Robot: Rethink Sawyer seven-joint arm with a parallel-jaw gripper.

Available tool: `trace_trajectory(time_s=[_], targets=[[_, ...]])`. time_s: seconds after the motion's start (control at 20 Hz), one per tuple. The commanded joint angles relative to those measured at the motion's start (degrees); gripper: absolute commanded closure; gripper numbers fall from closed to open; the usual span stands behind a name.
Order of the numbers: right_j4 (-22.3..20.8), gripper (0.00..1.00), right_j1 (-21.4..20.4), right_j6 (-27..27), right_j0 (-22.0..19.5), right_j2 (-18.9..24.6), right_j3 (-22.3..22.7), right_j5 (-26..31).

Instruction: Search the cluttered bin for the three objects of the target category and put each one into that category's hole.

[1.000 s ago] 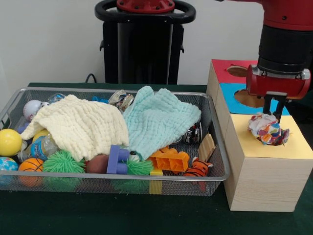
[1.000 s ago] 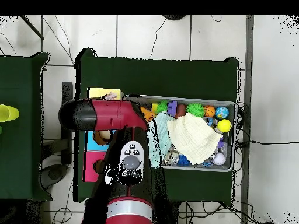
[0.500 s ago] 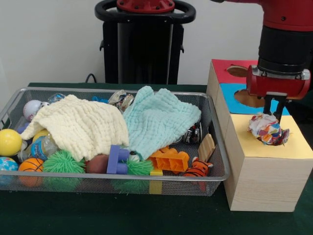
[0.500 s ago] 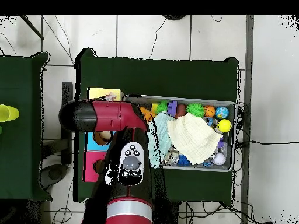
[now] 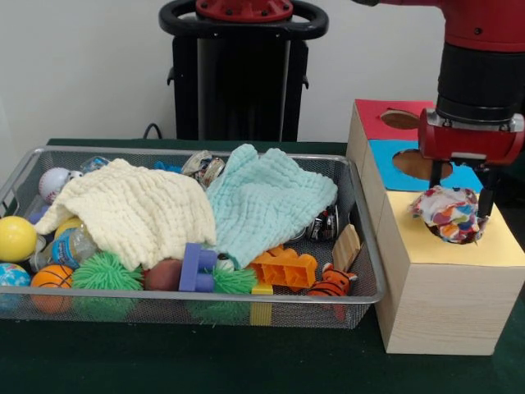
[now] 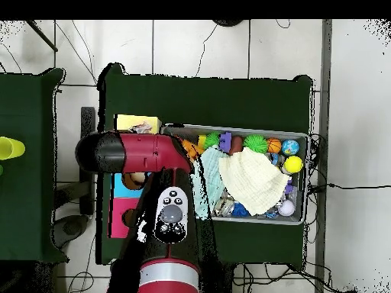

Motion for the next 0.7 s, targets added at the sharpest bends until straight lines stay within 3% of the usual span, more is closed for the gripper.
trace_trajectory(time_s=[0.05, 0.4, 0.7], targets=[[2.2, 0.00, -0.3, 8.0, -1.9, 5.7, 5.8, -1.9], [4.6, 0.00, -3.0, 8.3, -3.1, 5.9, 7.2, 2.4], [5.0, 0.00, -5.7, 7.9, -2.7, 4.3, 5.0, 8.3]])
